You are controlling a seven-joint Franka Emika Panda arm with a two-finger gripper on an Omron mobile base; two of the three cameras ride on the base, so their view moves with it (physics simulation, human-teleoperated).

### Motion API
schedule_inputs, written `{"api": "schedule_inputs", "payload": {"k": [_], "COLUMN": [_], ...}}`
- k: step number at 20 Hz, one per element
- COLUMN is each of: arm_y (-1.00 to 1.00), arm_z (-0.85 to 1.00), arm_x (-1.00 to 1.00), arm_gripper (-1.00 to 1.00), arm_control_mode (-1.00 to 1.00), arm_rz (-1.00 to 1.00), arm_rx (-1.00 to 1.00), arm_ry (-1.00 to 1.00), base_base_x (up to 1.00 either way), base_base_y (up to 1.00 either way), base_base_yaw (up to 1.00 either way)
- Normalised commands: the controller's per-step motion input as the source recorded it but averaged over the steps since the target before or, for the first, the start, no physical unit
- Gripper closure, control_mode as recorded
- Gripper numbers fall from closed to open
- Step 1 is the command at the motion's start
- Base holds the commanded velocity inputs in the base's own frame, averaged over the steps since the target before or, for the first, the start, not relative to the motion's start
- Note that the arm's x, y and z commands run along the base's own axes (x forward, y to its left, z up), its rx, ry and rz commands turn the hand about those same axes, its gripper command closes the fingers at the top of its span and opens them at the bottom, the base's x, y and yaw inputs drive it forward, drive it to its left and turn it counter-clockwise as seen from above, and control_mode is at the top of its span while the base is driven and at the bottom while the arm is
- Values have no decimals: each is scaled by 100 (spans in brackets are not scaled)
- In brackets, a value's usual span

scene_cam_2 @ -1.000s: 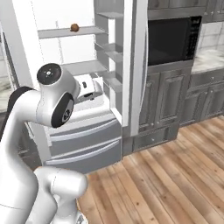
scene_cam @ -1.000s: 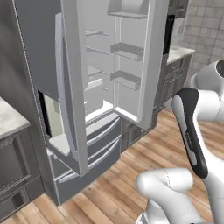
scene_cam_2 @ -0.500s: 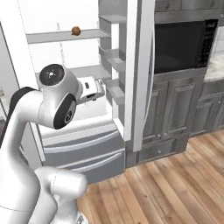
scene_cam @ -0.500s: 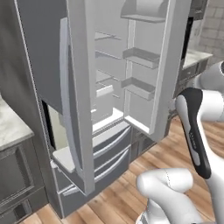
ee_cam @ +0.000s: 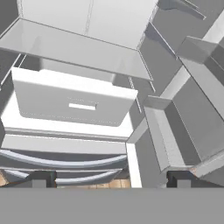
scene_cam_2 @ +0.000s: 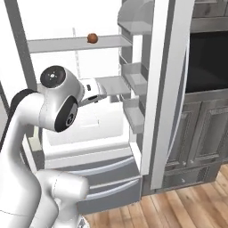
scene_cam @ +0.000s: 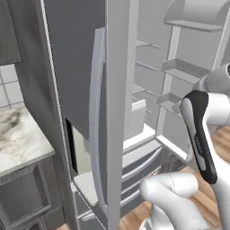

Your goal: Grab the lemon and onion from the fridge, place them in the blender, close the lid, and turn on the blender to create a marinade.

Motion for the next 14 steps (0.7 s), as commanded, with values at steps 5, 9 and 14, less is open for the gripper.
{"api": "schedule_inputs", "payload": {"k": [5, 9, 14], "arm_y": [0, 0, 0], "arm_z": [0, 0, 0], "arm_x": [0, 0, 0], "arm_gripper": [-100, -100, -100], "arm_control_mode": [100, 100, 100], "arm_rz": [0, 0, 0], "arm_rx": [0, 0, 0], "arm_ry": [0, 0, 0], "base_base_x": [65, 52, 42], "base_base_y": [-8, -16, -24], "base_base_yaw": [24, 22, 22]}}
